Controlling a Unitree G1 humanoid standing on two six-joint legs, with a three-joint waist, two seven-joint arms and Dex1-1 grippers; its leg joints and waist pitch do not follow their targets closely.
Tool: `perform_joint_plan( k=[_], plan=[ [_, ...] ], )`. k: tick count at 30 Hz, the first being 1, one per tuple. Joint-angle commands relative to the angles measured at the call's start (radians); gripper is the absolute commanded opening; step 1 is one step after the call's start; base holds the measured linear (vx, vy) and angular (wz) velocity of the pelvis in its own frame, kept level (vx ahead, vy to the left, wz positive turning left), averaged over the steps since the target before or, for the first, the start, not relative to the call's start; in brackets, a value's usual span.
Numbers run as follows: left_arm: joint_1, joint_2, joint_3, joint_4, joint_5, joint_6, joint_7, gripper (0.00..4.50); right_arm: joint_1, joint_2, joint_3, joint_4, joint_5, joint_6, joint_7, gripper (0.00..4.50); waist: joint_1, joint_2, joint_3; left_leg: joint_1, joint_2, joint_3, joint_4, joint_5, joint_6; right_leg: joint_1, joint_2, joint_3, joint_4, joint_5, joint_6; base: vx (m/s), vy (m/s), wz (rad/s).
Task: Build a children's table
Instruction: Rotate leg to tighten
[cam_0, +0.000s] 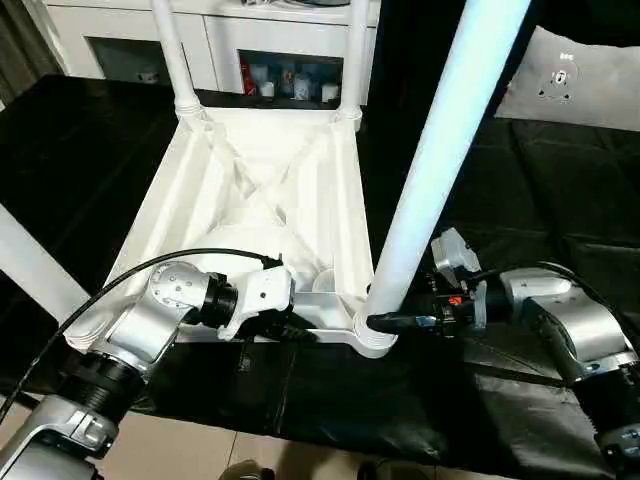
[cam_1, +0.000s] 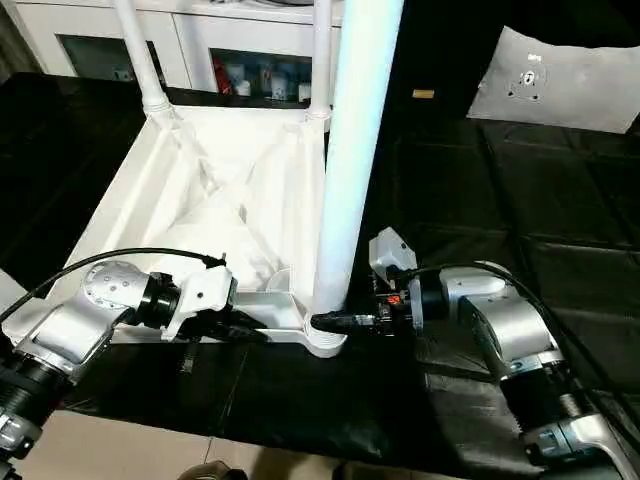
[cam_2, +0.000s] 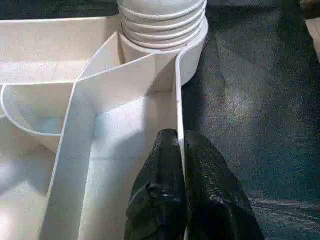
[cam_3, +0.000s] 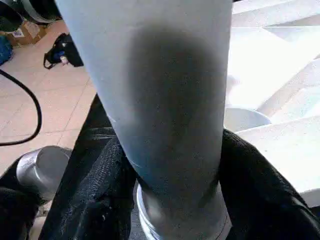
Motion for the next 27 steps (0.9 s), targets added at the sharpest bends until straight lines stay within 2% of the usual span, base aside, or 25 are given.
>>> perform_joint_plan(
  k=[1,3,4,5,6,8,9,10,11,12,13,14,15,16,17,18,19,20,21,22,23,26,27],
  plan=[
    [-0.009,-0.014,0.014,-0.011,-0.035,0.013,-0.016,0.00,0.008,0.005,0.020,-0.006,0.002,0.014,0.035,2.03,0.003,-0.006,-0.074,0.000,0.083,-0.022,-0.069,0.004,0.118,0.061,-0.092,0.050,-0.051,-0.048,-0.330,0.000,0.000,0.00],
    [-0.013,-0.024,0.021,-0.012,-0.028,0.045,0.015,0.00,0.024,0.009,0.018,-0.024,0.006,0.026,0.022,2.02,0.004,0.002,-0.070,0.000,0.083,-0.024,-0.070,0.002,0.118,0.059,-0.091,0.050,-0.052,-0.043,-0.333,0.000,0.000,0.00],
    [-0.018,-0.034,0.028,-0.011,-0.020,0.072,0.047,0.00,0.036,0.012,0.017,-0.041,0.011,0.040,0.008,2.02,0.003,-0.001,-0.071,0.000,0.083,-0.022,-0.070,-0.005,0.117,0.060,-0.091,0.050,-0.054,-0.044,-0.333,0.000,0.000,0.00],
    [-0.025,-0.059,0.044,-0.008,-0.011,0.099,0.108,0.00,0.059,0.019,0.015,-0.075,0.009,0.063,-0.034,2.02,0.005,0.002,-0.066,0.001,0.085,-0.023,-0.073,-0.013,0.112,0.058,-0.091,0.052,-0.057,-0.050,-0.330,0.000,0.000,0.00],
    [-0.025,-0.063,0.046,-0.009,-0.012,0.106,0.116,0.00,0.064,0.022,0.015,-0.080,0.006,0.063,-0.045,2.02,0.006,0.000,-0.066,0.002,0.085,-0.023,-0.073,-0.023,0.109,0.059,-0.092,0.052,-0.059,-0.062,-0.329,0.000,0.000,0.00],
    [-0.033,-0.131,0.073,-0.035,-0.007,0.201,0.245,0.00,0.126,0.089,0.014,-0.156,-0.046,0.085,-0.234,2.02,0.003,0.000,-0.056,0.005,0.086,-0.024,-0.081,-0.067,0.076,0.056,-0.091,0.054,-0.070,-0.142,-0.305,0.000,0.000,0.00],
    [-0.035,-0.141,0.077,-0.038,-0.005,0.212,0.264,0.00,0.135,0.103,0.013,-0.166,-0.054,0.092,-0.266,2.01,0.003,0.000,-0.054,0.007,0.083,-0.024,-0.082,-0.087,0.066,0.053,-0.090,0.053,-0.073,-0.181,-0.299,0.000,0.000,0.00],
    [-0.036,-0.181,0.082,-0.048,0.002,0.241,0.318,0.00,0.157,0.162,0.001,-0.193,-0.063,0.128,-0.375,2.00,-0.001,0.002,-0.049,0.005,0.079,-0.027,-0.086,-0.121,0.046,0.055,-0.093,0.053,-0.083,-0.261,-0.276,0.000,0.000,0.00],
    [-0.039,-0.209,0.084,-0.052,0.009,0.255,0.353,0.00,0.170,0.203,-0.005,-0.210,-0.061,0.152,-0.436,2.00,-0.007,0.000,-0.041,0.003,0.077,-0.029,-0.091,-0.148,0.029,0.051,-0.091,0.053,-0.091,-0.341,-0.242,0.000,0.000,0.00],
    [-0.040,-0.239,0.080,-0.055,0.016,0.271,0.384,0.00,0.179,0.241,-0.004,-0.223,-0.074,0.166,-0.495,1.99,-0.011,-0.001,-0.040,0.000,0.075,-0.031,-0.093,-0.164,0.022,0.052,-0.091,0.051,-0.096,-0.387,-0.224,0.000,0.000,0.00],
    [-0.040,-0.239,0.080,-0.055,0.016,0.271,0.384,0.00,0.179,0.241,-0.004,-0.223,-0.074,0.166,-0.495,1.98,-0.016,-0.003,-0.038,0.000,0.073,-0.035,-0.096,-0.181,0.014,0.051,-0.091,0.049,-0.102,-0.454,-0.187,0.000,0.000,0.00],
    [-0.044,-0.281,0.070,-0.051,0.032,0.281,0.425,0.00,0.187,0.299,0.004,-0.234,-0.103,0.180,-0.580,1.98,-0.023,0.000,-0.035,0.002,0.072,-0.035,-0.096,-0.204,0.013,0.044,-0.089,0.050,-0.108,-0.494,-0.167,0.000,0.000,0.00],
    [-0.044,-0.284,0.069,-0.050,0.033,0.282,0.428,0.00,0.188,0.304,0.005,-0.235,-0.105,0.181,-0.586,1.98,-0.026,0.004,-0.031,0.003,0.070,-0.036,-0.096,-0.215,0.014,0.040,-0.090,0.051,-0.111,-0.513,-0.159,0.000,0.000,0.00],
    [-0.048,-0.306,0.065,-0.042,0.041,0.287,0.450,0.00,0.187,0.343,0.003,-0.232,-0.121,0.189,-0.643,1.97,-0.034,0.003,-0.027,0.004,0.068,-0.037,-0.097,-0.231,0.018,0.036,-0.088,0.052,-0.118,-0.551,-0.140,0.000,0.000,0.00],
    [-0.054,-0.329,0.063,-0.031,0.051,0.294,0.481,0.00,0.181,0.388,-0.006,-0.222,-0.145,0.199,-0.721,1.97,-0.038,0.008,-0.025,0.002,0.067,-0.039,-0.098,-0.238,0.018,0.033,-0.089,0.052,-0.119,-0.572,-0.128,0.000,0.000,0.00],
    [-0.054,-0.329,0.063,-0.031,0.051,0.294,0.481,0.00,0.181,0.388,-0.006,-0.222,-0.145,0.199,-0.721,1.97,-0.042,0.006,-0.023,0.001,0.067,-0.039,-0.099,-0.246,0.017,0.030,-0.087,0.051,-0.121,-0.585,-0.122,0.000,0.000,0.00],
    [-0.064,-0.364,0.065,-0.017,0.072,0.313,0.534,0.00,0.173,0.473,-0.028,-0.208,-0.177,0.225,-0.863,1.97,-0.045,0.023,-0.018,0.001,0.067,-0.044,-0.102,-0.254,0.013,0.028,-0.087,0.051,-0.120,-0.584,-0.113,0.000,0.000,0.00],
    [-0.064,-0.364,0.065,-0.017,0.072,0.313,0.534,0.00,0.173,0.473,-0.028,-0.208,-0.177,0.225,-0.863,1.97,-0.053,0.013,-0.014,0.003,0.067,-0.039,-0.104,-0.267,0.011,0.021,-0.081,0.052,-0.127,-0.594,-0.107,0.000,0.000,0.00],
    [-0.076,-0.392,0.061,-0.004,0.091,0.314,0.560,0.00,0.162,0.544,-0.050,-0.195,-0.170,0.232,-0.940,1.97,-0.059,0.022,-0.013,0.000,0.066,-0.044,-0.106,-0.260,0.010,0.025,-0.085,0.053,-0.123,-0.554,-0.115,0.000,0.000,0.00],
    [-0.077,-0.394,0.060,-0.003,0.093,0.315,0.560,0.00,0.161,0.550,-0.051,-0.197,-0.166,0.232,-0.942,2.32,-0.059,0.022,-0.013,0.000,0.066,-0.044,-0.106,-0.260,0.010,0.025,-0.085,0.053,-0.123,-0.554,-0.115,0.000,0.000,0.00],
    [-0.081,-0.399,0.052,0.000,0.106,0.317,0.558,0.00,0.166,0.566,-0.058,-0.213,-0.156,0.225,-0.951,2.53,-0.062,0.022,-0.019,-0.001,0.066,-0.043,-0.107,-0.235,0.023,0.032,-0.086,0.052,-0.120,-0.493,-0.125,0.000,0.000,0.00],
    [-0.086,-0.391,0.041,0.006,0.127,0.314,0.553,0.00,0.181,0.566,-0.082,-0.241,-0.135,0.222,-0.952,2.89,-0.060,0.029,-0.020,0.000,0.070,-0.038,-0.110,-0.217,0.045,0.033,-0.086,0.055,-0.120,-0.423,-0.145,0.000,0.000,0.00],
    [-0.086,-0.380,0.042,0.005,0.125,0.312,0.540,0.00,0.195,0.541,-0.089,-0.253,-0.133,0.209,-0.928,2.89,-0.060,0.028,-0.021,0.000,0.072,-0.036,-0.110,-0.202,0.048,0.034,-0.086,0.056,-0.117,-0.377,-0.163,0.000,0.000,0.00]
  ],
)
